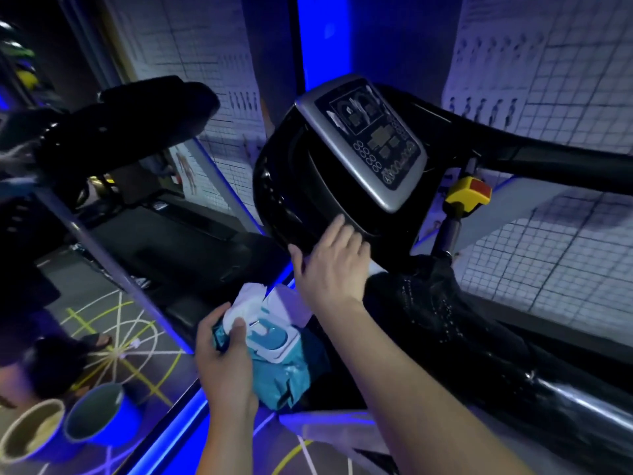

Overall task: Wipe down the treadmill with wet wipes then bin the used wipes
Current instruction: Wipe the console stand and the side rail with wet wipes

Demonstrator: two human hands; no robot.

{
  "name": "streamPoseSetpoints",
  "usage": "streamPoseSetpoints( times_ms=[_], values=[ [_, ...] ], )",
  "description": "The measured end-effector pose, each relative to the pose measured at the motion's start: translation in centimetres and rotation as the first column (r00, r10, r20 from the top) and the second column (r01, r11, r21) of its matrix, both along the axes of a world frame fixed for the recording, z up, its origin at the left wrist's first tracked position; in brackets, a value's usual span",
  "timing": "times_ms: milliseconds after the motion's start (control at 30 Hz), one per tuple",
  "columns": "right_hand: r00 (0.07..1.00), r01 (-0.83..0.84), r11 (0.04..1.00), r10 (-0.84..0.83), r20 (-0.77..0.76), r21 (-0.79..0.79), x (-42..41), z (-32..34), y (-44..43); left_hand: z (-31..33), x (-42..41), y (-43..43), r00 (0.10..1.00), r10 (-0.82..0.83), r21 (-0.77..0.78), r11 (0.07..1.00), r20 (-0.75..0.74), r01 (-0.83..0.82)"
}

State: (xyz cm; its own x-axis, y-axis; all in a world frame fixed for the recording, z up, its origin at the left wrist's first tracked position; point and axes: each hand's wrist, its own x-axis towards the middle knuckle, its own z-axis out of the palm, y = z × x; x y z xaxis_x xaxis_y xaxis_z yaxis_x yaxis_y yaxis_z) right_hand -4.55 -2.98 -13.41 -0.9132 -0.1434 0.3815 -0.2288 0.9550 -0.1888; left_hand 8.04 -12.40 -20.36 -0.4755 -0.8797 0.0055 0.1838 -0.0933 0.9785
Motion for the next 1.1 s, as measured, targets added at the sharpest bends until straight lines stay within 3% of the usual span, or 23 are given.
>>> streamPoseSetpoints(
  times_ms=[200,400,533,633,900,1100],
  values=[
    [0.991,-0.068,0.998,0.068,-0.113,0.001,-0.1,-1.1,0.2,0.1,-0.1,-1.0,0.994,-0.103,0.049,0.993,-0.038,0.105],
    [0.963,-0.088,0.98,0.129,-0.237,0.178,2.2,-4.2,5.3,-0.8,-0.2,0.0,0.991,-0.128,0.128,0.983,-0.043,0.132],
    [0.958,-0.02,0.985,0.068,-0.278,0.173,4.0,-5.8,8.6,-1.4,0.4,0.4,0.985,-0.153,0.185,0.968,-0.084,0.167],
    [0.953,0.048,0.995,-0.02,-0.301,0.084,5.5,-6.8,11.6,-1.5,1.4,0.4,0.979,-0.19,0.18,0.963,-0.081,0.201],
    [0.943,0.243,0.967,-0.253,-0.217,-0.07,7.2,-7.4,14.1,-1.8,3.2,0.9,0.959,-0.266,0.11,0.955,-0.099,0.276],
    [0.973,0.068,0.997,-0.057,-0.226,0.039,4.2,-5.3,7.7,-0.9,4.2,1.1,0.96,-0.251,0.036,0.966,-0.121,0.257]
  ],
)
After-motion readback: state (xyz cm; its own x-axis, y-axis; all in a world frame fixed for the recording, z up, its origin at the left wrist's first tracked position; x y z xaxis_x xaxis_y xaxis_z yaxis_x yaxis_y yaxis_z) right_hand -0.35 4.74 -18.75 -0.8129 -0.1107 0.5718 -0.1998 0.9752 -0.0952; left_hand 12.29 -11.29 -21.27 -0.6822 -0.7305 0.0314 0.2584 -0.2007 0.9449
